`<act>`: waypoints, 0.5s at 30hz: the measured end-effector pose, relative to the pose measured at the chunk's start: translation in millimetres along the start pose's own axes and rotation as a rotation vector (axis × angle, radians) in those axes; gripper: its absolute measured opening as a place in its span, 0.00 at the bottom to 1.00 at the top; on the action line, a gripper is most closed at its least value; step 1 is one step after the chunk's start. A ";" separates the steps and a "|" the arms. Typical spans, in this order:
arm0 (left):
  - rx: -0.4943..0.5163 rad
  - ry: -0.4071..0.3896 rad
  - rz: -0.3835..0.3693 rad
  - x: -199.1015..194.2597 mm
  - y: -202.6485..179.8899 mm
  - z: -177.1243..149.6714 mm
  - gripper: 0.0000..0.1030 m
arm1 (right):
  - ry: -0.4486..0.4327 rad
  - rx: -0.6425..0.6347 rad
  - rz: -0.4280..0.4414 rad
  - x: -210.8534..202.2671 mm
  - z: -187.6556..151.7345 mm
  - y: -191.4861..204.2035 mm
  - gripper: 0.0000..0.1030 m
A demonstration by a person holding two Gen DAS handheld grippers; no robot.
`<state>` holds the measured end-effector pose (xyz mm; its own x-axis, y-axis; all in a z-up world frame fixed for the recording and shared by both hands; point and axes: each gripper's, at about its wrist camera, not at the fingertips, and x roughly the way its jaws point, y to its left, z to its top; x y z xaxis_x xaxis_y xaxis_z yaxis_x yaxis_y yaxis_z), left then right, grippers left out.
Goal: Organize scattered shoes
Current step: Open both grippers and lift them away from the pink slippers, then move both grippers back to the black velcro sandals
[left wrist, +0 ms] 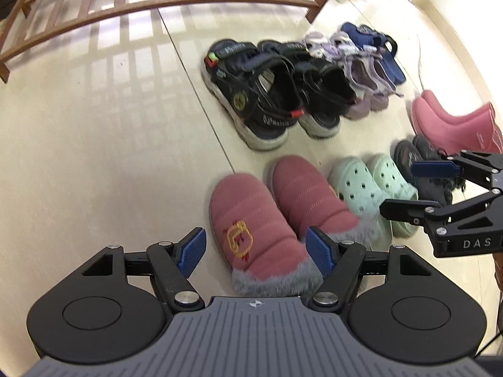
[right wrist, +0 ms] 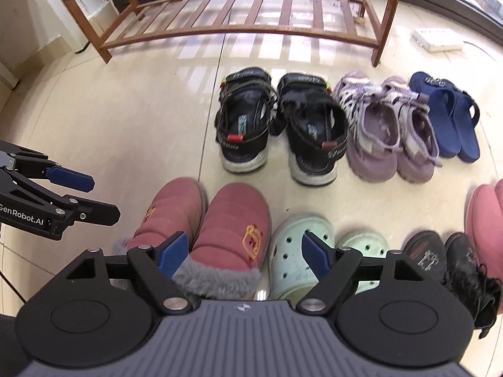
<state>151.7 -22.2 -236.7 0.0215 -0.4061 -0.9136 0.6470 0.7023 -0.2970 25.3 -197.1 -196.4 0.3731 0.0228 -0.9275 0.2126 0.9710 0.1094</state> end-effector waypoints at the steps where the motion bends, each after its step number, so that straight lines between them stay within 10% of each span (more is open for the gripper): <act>1: -0.004 -0.002 0.002 0.4 -0.3 1.8 0.70 | -0.005 -0.001 -0.004 -0.4 1.6 -0.5 0.83; 15: -0.133 -0.075 0.050 16.4 6.5 44.3 0.70 | -0.082 0.036 -0.013 7.5 53.2 -21.0 0.83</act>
<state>190.0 -50.3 -241.3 0.1115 -0.4074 -0.9064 0.5368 0.7923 -0.2900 71.7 -230.0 -186.6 0.4423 -0.0111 -0.8968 0.2501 0.9618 0.1114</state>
